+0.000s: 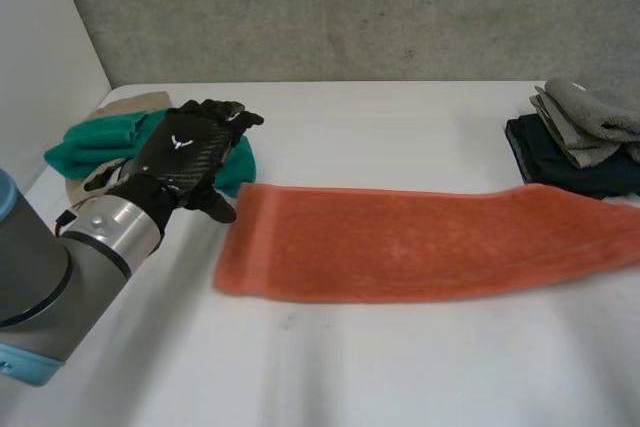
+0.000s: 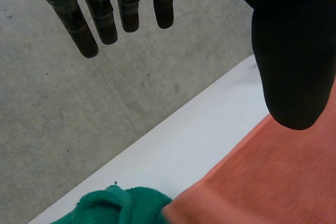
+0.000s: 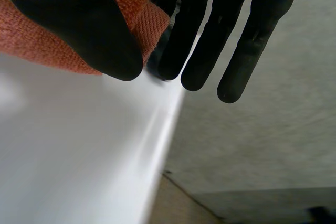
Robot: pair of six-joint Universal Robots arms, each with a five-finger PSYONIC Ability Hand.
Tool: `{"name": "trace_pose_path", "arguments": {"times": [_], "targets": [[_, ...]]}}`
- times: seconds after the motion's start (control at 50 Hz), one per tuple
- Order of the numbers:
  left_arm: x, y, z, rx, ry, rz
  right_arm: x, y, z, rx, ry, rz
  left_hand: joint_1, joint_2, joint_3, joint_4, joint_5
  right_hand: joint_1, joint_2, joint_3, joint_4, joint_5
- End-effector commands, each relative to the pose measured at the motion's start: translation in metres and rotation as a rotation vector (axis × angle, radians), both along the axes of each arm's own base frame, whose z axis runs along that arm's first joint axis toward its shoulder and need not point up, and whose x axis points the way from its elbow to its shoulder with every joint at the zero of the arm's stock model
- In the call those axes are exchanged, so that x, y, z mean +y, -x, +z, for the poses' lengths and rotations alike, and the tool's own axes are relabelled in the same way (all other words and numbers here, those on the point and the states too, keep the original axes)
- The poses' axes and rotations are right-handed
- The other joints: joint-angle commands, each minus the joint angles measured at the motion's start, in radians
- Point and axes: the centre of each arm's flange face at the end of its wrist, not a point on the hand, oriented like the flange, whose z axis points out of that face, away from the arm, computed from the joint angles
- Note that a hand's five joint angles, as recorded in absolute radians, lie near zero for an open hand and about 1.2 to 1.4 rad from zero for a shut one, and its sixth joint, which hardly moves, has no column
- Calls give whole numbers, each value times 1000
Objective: Fold the laundry.
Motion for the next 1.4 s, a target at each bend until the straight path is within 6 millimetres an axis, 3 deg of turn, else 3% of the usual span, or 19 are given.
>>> {"name": "trace_pose_path", "arguments": {"times": [0.02,0.08,0.1,0.16,0.22,0.24,0.3,0.4,0.52,0.58,0.66,0.68,0.74,0.84,0.9,0.96,1.08,1.22,1.4], "targets": [[6,-8,4,2,4,18,-9,-21,17,187,62,120,-28,-15,-23,-10,-6,385,223,212,201,208],[8,-11,6,3,7,26,-6,-76,24,185,104,278,-31,-18,-26,-13,-9,385,223,212,201,208],[8,-12,7,4,10,29,0,-111,28,185,137,384,-31,-18,-26,-13,-9,385,223,212,201,208],[6,-19,11,9,25,50,13,-159,35,186,192,526,-31,-18,-26,-13,-9,385,223,212,201,208],[5,-23,15,12,36,64,41,-223,43,183,285,714,-34,-21,-29,-16,-12,385,223,212,201,208],[6,-23,17,13,41,66,60,-256,47,180,339,816,-37,-23,-32,-19,-15,385,223,212,201,208],[7,-25,18,14,44,70,91,-301,48,156,401,961,-46,-32,-41,-28,-24,385,223,212,201,208],[9,-26,13,10,31,72,146,-378,-6,110,342,1219,-46,-32,-41,-28,-24,385,223,212,201,208],[11,-27,8,6,16,72,189,-423,-46,90,297,1375,-46,-32,-41,-28,-24,385,223,212,201,208],[10,-27,8,7,16,72,190,-426,-54,94,285,1369,-46,-32,-41,-28,-24,385,223,212,201,208],[8,-24,9,8,25,64,187,-422,-48,87,276,1334,-49,-35,-44,-30,-27,-744,-907,-917,-928,-922],[8,-24,10,10,29,63,187,-417,-43,80,258,1297,-49,-35,-44,-30,-27,-837,-999,-1010,-1020,-1014],[3,-20,14,17,51,54,186,-406,-31,40,208,1210,-49,-35,-44,-30,-27,-837,-999,-1010,-1020,-1014],[0,-4,21,30,85,12,150,-349,28,-268,89,894,-46,-32,-41,-28,-24,-837,-999,-1010,-1020,-1014],[1,13,21,32,92,-35,141,-328,34,-392,14,797,-49,-35,-44,-30,-27,-837,-999,-1010,-1020,-1014],[5,36,13,25,79,-101,138,-304,23,-467,-107,694,-43,-29,-38,-25,-21,-837,-999,-1010,-1020,-1014],[19,83,-31,-33,-12,-224,119,-248,-12,-357,-198,522,148,161,153,166,170,-837,-999,-1010,-1020,-1014],[23,84,-74,-196,-103,-157,119,-228,-26,-291,-231,475,201,214,206,219,223,-837,-999,-1010,-1020,-1014],[12,75,-96,-350,-78,-59,121,-228,-29,-303,-240,472,324,338,329,342,346,-837,-999,-1010,-1020,-1014]]}}
